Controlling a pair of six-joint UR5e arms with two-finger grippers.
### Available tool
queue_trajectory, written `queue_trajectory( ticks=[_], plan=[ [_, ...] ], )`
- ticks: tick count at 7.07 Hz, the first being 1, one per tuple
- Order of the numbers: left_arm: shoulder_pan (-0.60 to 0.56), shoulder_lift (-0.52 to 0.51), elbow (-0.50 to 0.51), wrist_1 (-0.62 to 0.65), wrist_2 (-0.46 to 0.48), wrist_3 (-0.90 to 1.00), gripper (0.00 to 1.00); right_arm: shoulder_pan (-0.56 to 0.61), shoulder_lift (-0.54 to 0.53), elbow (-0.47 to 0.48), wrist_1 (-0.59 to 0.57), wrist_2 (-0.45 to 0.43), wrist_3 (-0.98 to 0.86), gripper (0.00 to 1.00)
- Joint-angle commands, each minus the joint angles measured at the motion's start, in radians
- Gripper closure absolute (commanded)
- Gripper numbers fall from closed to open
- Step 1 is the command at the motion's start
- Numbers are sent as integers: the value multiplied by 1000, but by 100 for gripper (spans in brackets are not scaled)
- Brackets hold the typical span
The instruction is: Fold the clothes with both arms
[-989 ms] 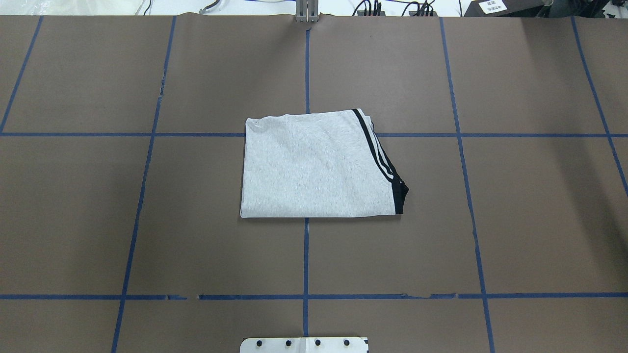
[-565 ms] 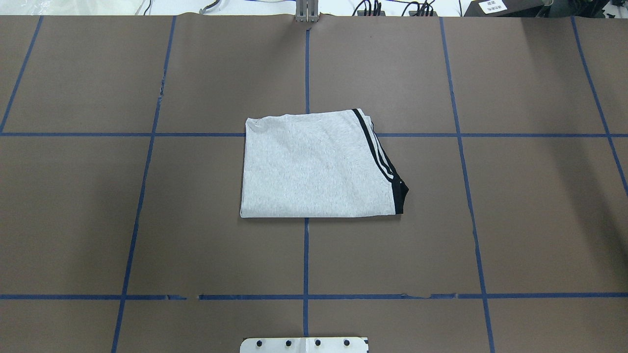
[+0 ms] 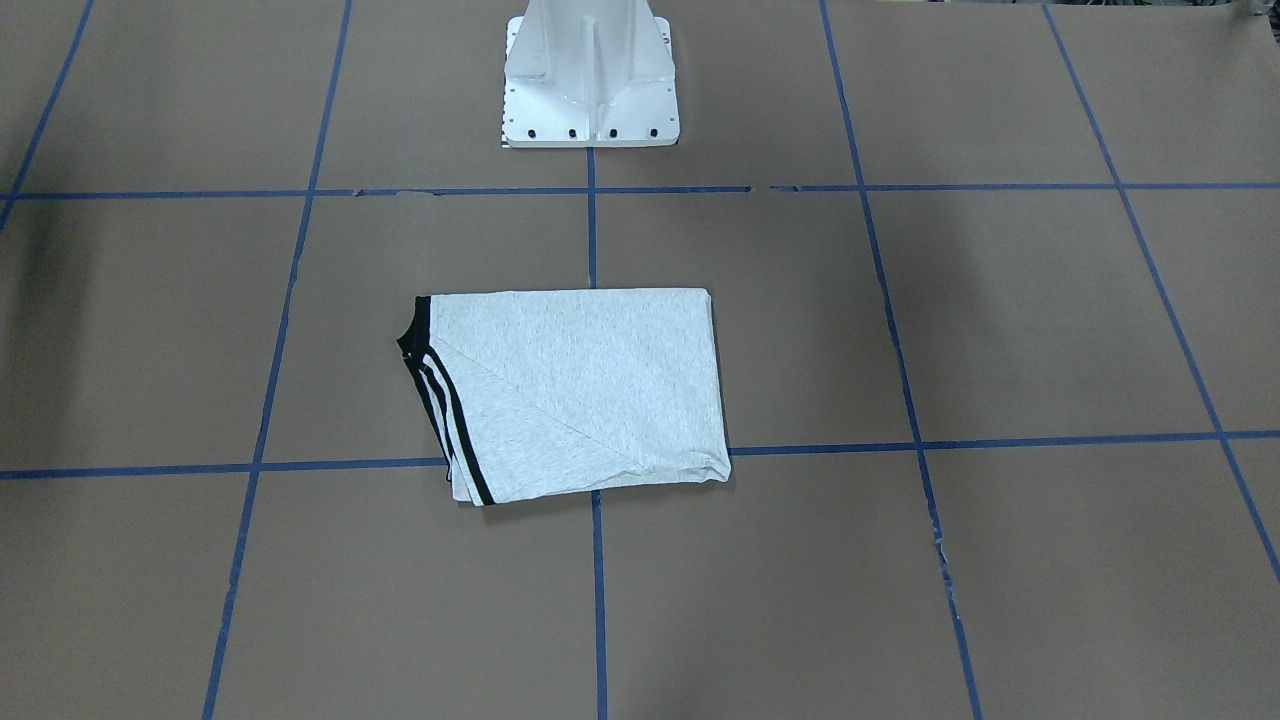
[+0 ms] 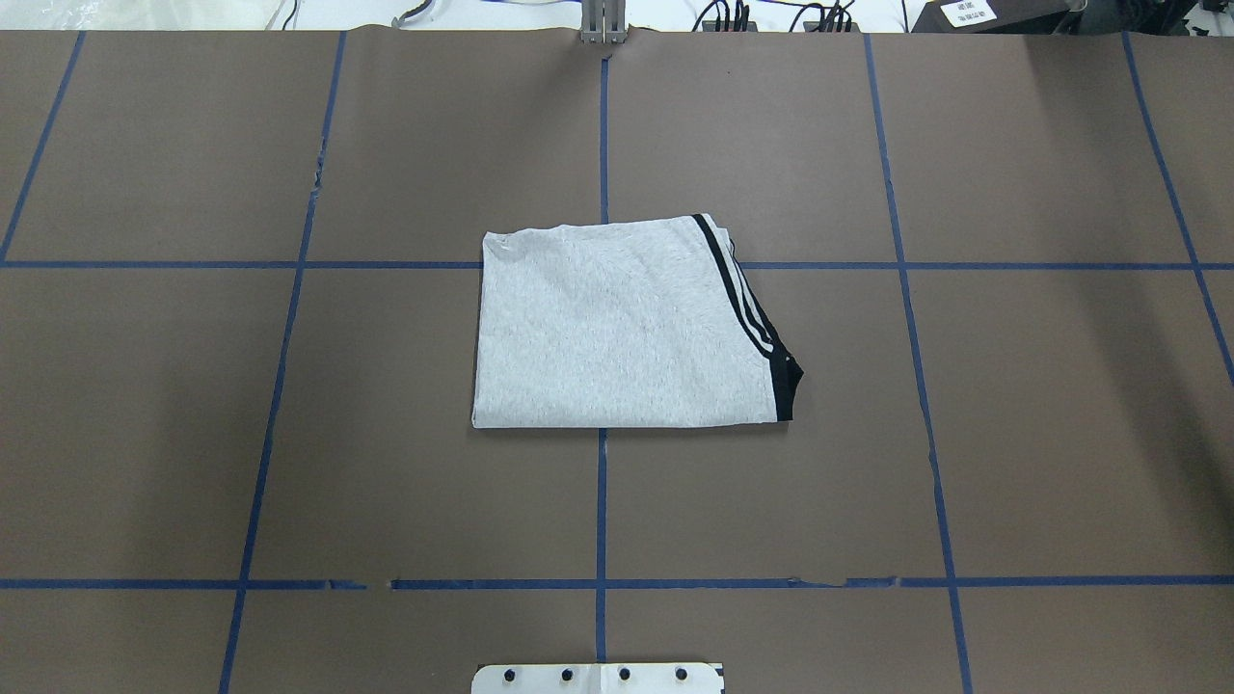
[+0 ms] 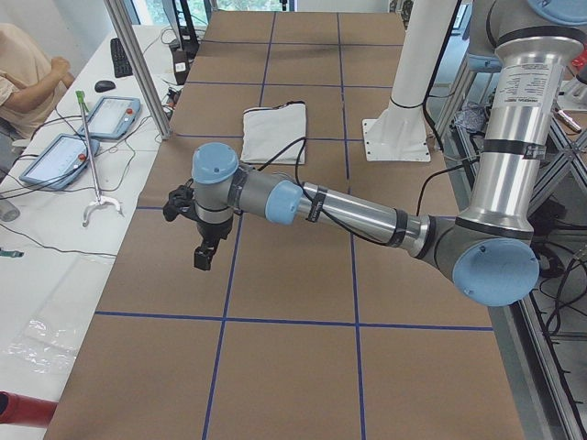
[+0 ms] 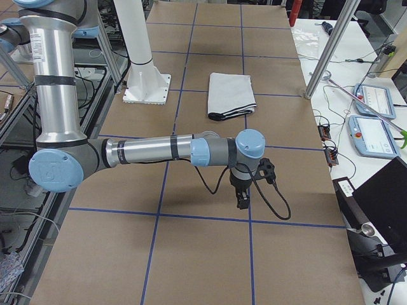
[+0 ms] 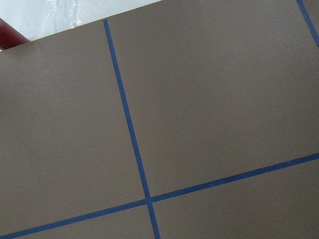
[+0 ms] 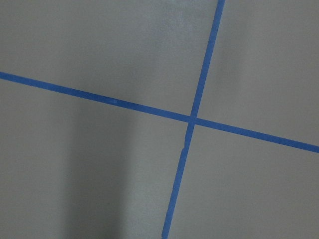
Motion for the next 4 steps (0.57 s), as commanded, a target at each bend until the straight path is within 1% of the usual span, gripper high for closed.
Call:
queue_trajectory(
  ticks=[1, 2, 4],
  plan=[
    [1, 81, -51, -1, -30, -3, 0, -21, -2, 2, 9, 7, 3, 0],
    [1, 80, -54, 1, -30, -6, 0, -24, -2, -3, 7, 2, 12, 0],
    [1, 76, -50, 2, -30, -16, 0, -30, -2, -1, 13, -1, 113, 0]
  ],
)
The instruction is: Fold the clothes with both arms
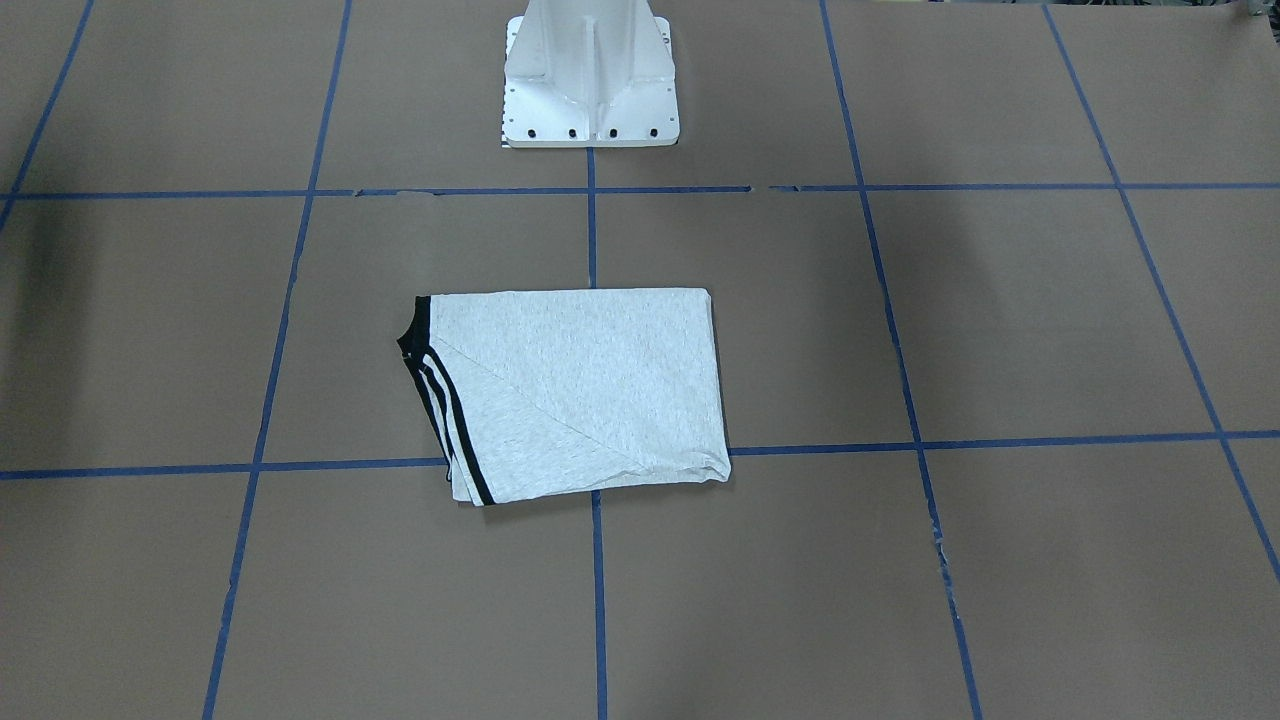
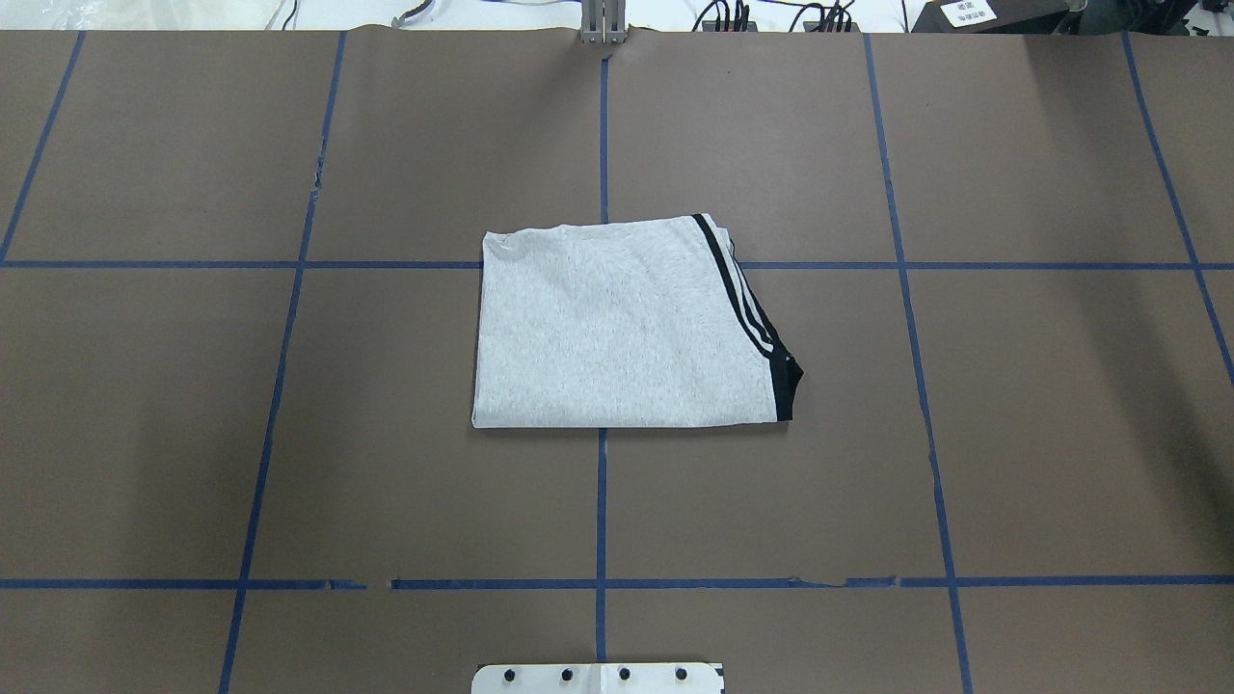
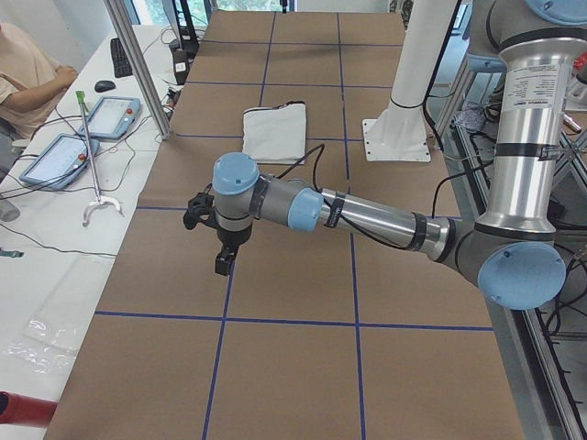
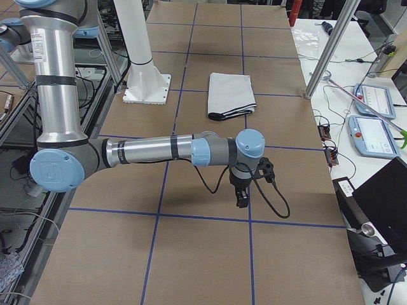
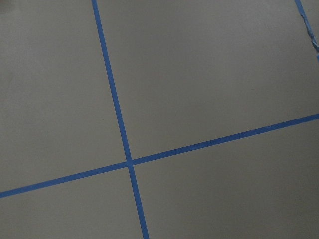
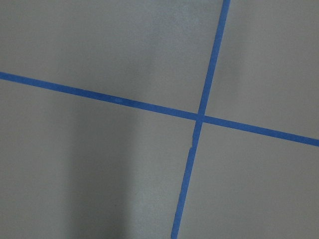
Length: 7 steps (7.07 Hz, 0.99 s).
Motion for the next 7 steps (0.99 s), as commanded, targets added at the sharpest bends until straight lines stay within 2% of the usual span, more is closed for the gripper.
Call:
queue_trajectory(
  ticks=[1, 7],
  plan=[
    [0, 2, 19, 1, 6, -4, 0, -6, -2, -1, 4, -9, 50, 0],
    [11, 8, 41, 0, 8, 1, 0, -6, -12, -1, 4, -7, 53, 0]
  ],
)
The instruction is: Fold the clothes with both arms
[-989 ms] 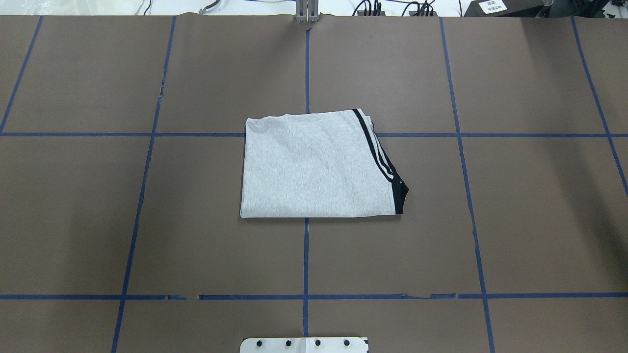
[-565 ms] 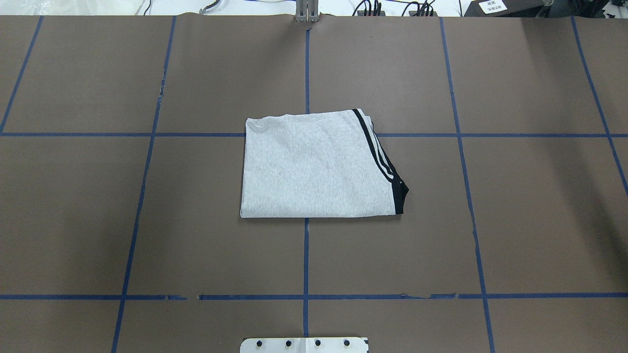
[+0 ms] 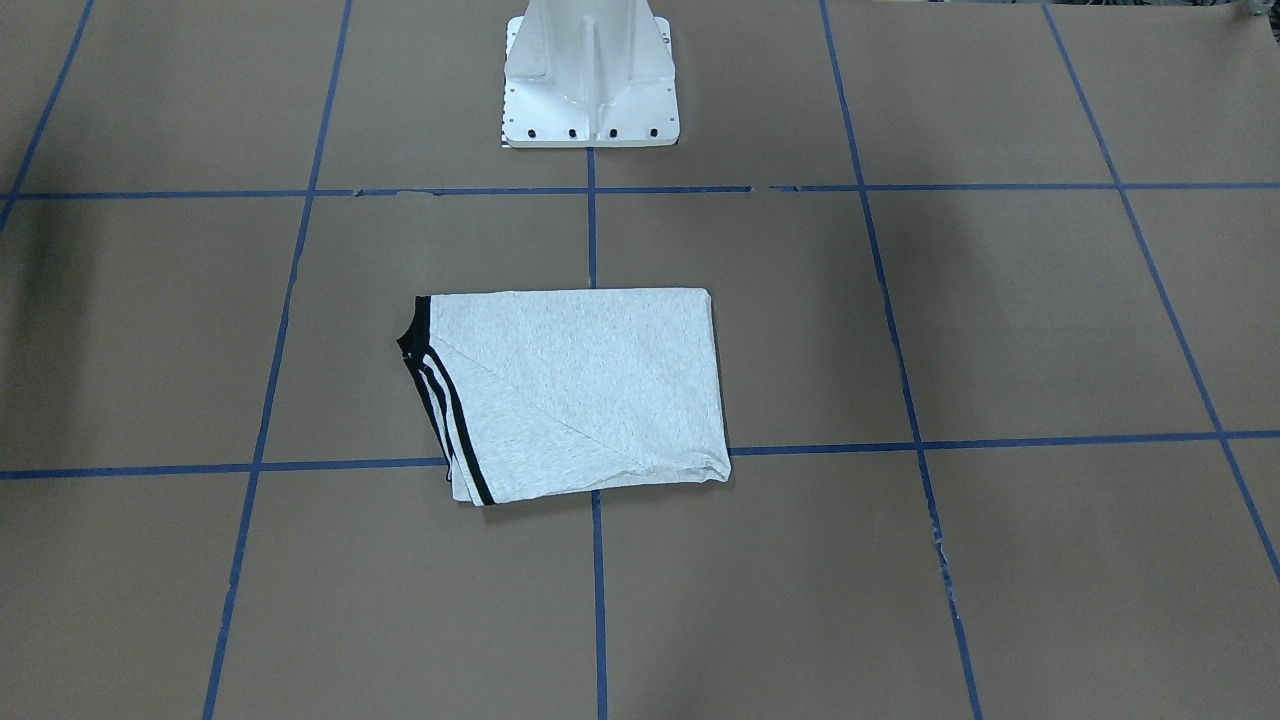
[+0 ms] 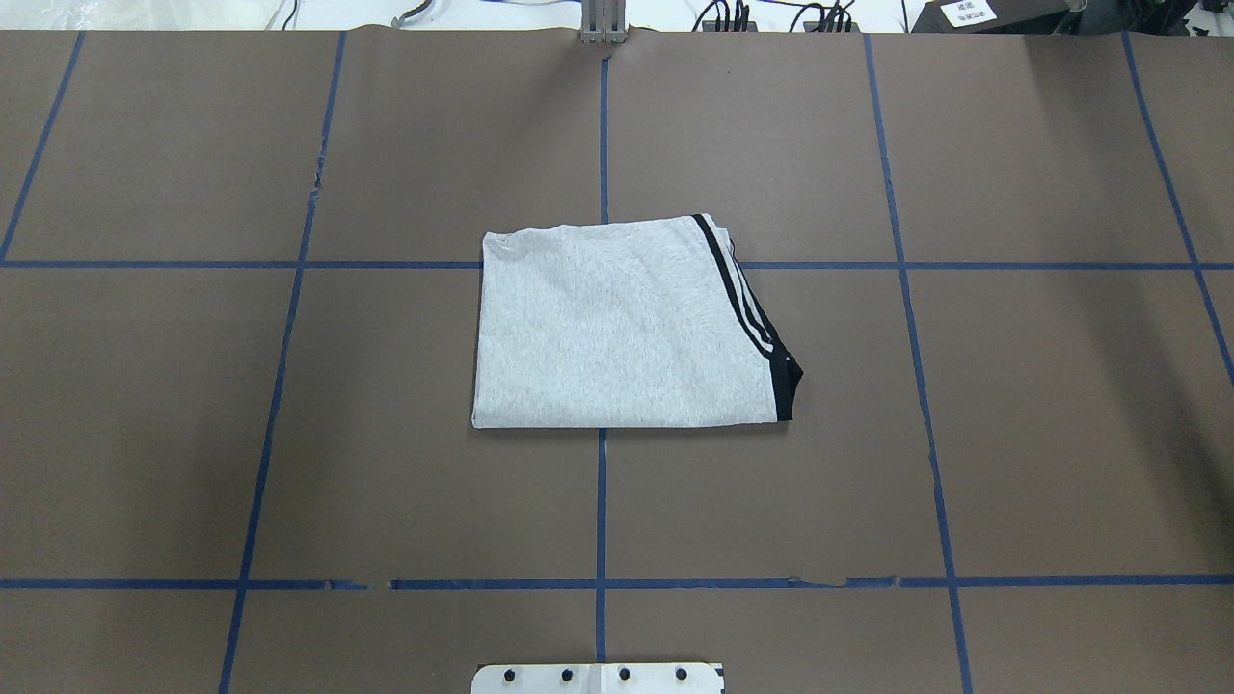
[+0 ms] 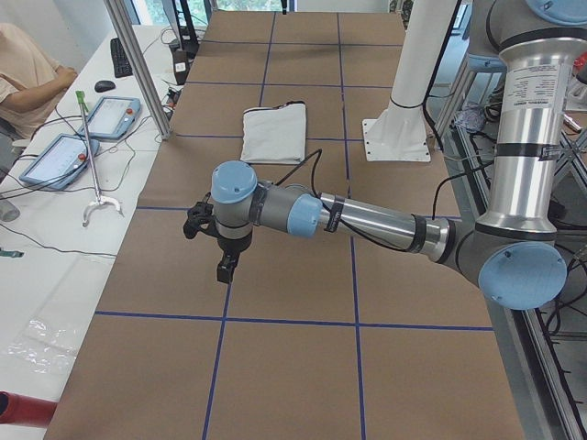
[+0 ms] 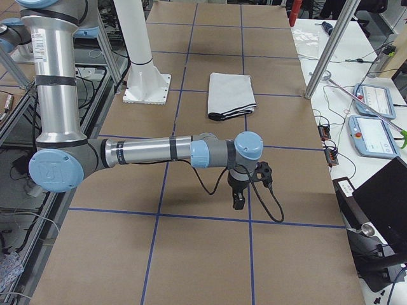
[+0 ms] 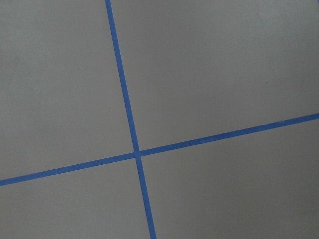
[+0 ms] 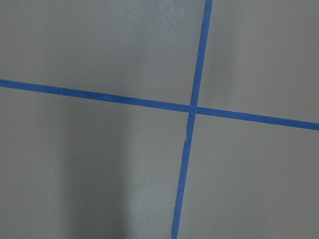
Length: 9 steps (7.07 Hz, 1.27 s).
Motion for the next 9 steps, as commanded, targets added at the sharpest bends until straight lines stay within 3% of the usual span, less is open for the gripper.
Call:
queue_trajectory(
  ticks=[1, 9],
  plan=[
    [12, 6, 11, -1, 0, 2, 0, 0, 1, 0, 0, 2, 0, 0],
    [15, -65, 89, -1, 29, 9, 0, -15, -5, -11, -2, -1, 3, 0]
  ],
)
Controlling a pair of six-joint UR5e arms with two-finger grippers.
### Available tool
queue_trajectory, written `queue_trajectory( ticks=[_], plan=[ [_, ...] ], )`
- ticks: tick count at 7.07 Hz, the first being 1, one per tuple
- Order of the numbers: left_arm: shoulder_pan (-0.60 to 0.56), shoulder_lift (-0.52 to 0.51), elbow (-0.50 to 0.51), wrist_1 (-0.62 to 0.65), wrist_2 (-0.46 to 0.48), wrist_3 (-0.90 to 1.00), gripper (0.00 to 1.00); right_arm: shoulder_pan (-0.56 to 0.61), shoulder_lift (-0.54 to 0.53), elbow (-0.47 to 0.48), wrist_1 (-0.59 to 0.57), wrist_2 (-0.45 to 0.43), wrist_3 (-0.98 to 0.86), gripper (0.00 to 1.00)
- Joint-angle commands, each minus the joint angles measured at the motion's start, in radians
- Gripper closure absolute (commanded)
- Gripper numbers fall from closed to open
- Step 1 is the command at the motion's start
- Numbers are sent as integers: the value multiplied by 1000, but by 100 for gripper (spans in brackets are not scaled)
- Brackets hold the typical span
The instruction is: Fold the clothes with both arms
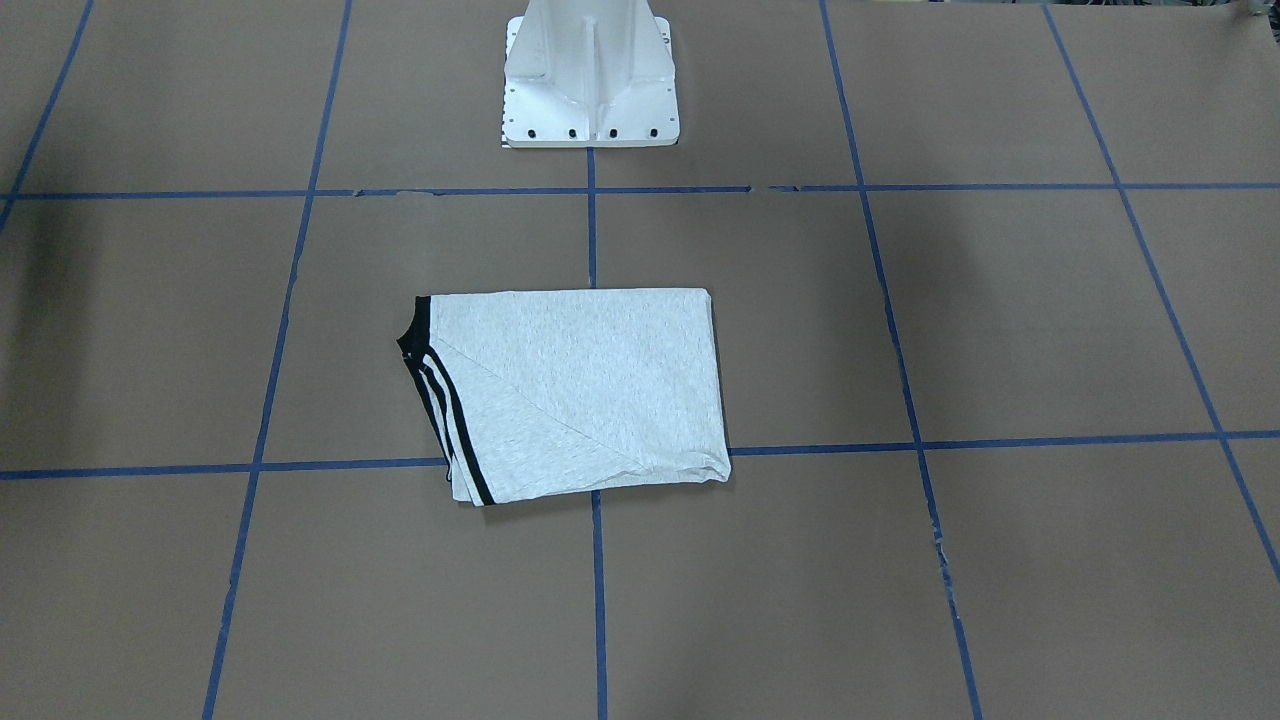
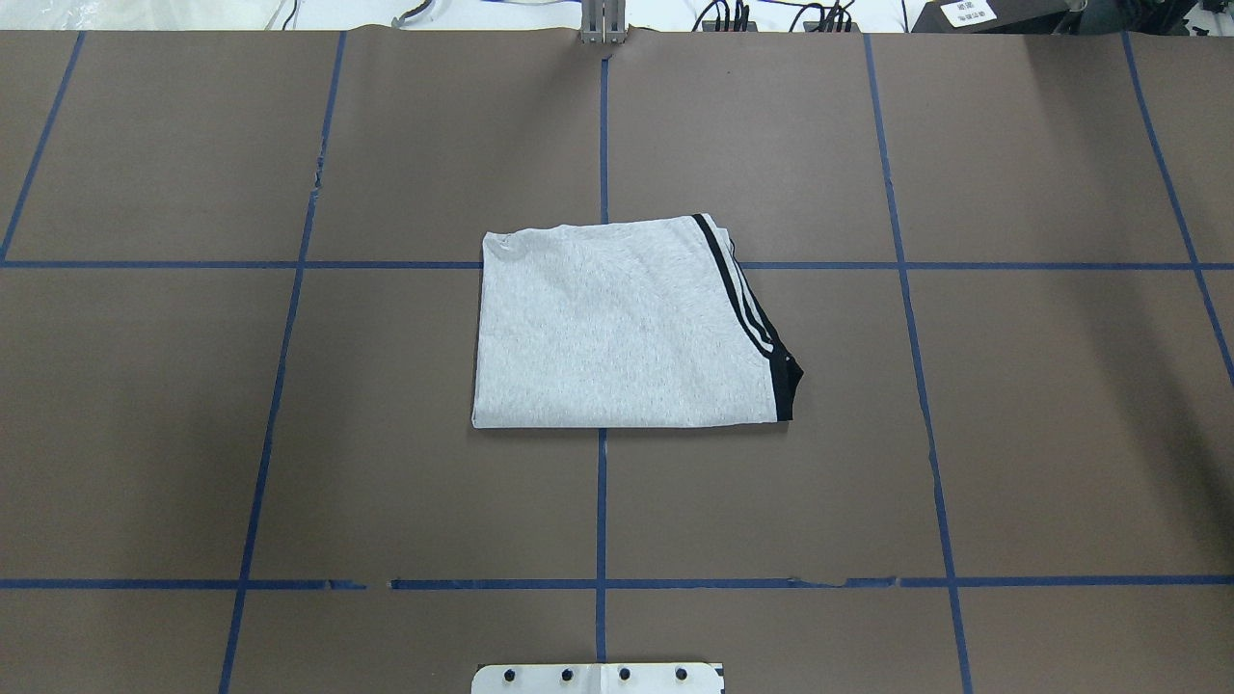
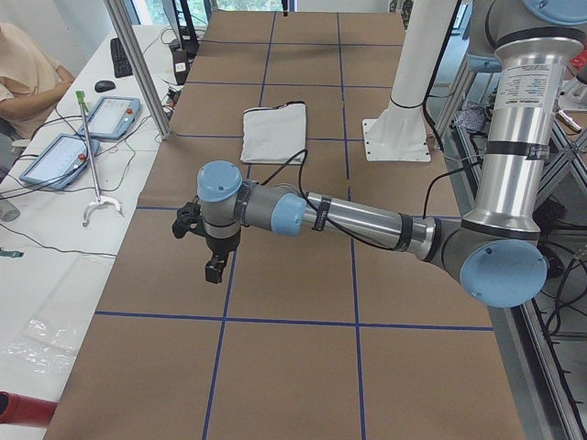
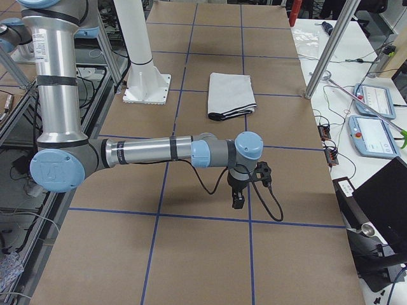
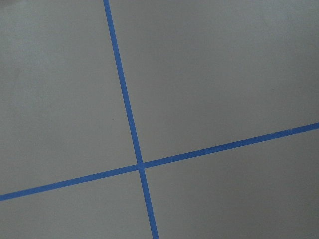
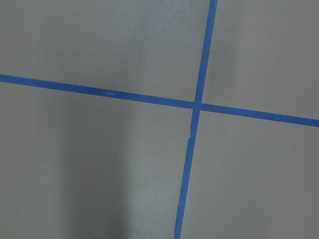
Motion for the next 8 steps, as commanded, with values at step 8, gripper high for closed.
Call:
queue_trajectory(
  ticks=[8],
  plan=[
    [-4, -2, 63, 1, 1, -8, 0, 1, -4, -14, 0, -14, -1, 0]
  ],
)
